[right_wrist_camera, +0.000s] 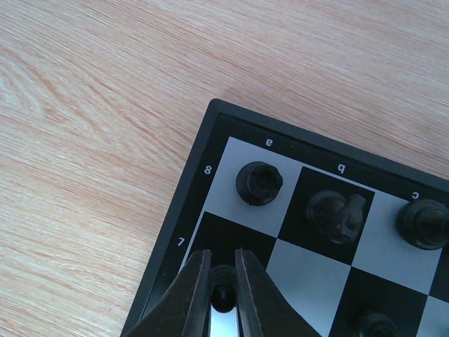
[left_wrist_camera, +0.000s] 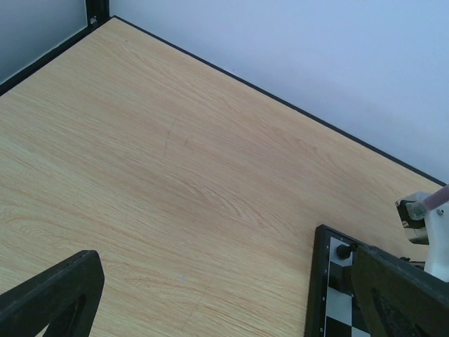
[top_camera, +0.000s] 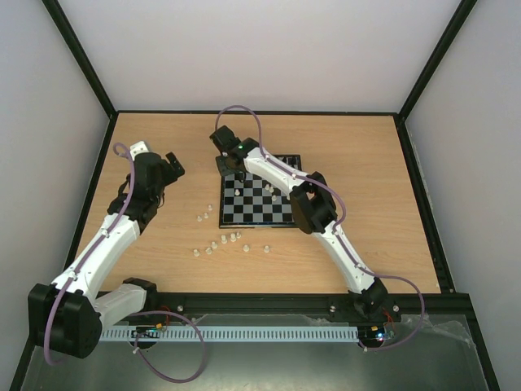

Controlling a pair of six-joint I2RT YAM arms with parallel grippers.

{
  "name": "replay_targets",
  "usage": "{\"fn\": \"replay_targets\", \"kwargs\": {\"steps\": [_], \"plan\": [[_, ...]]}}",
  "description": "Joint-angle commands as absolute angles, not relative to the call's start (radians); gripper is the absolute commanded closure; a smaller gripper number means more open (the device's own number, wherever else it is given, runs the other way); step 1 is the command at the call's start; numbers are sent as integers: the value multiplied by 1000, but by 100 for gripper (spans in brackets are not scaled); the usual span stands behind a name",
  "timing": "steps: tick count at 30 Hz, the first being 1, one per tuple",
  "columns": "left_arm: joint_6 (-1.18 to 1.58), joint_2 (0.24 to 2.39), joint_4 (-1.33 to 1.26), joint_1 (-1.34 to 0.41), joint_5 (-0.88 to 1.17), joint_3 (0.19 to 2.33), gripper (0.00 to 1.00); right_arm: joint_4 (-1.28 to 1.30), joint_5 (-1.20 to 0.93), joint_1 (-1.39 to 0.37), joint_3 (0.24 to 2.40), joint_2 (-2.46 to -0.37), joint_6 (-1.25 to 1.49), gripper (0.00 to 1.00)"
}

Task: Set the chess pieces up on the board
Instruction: Place the chess piece on the chessboard, then pick up the chess piece from the chessboard.

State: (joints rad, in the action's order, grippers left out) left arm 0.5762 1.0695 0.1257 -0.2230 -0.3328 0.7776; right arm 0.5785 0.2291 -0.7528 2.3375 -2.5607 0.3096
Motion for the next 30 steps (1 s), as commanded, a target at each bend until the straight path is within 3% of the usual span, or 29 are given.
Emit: {"fn": "replay_targets", "kwargs": {"steps": [1,13,24,30], "plan": [[571,1071,115,-216,-336,770,0,590,229,-753,2378,-2583,295,88],[570,1068,115,-214,-336,769,1,586,236,-752,2383,-2589,295,85],[574,1058,123,-213,-331,774,1,578,250,-759,2364,-2495,275,69],[580,1034,134,-215,-326,775,0,560,285,-778,2200,-2366,290,69]]}}
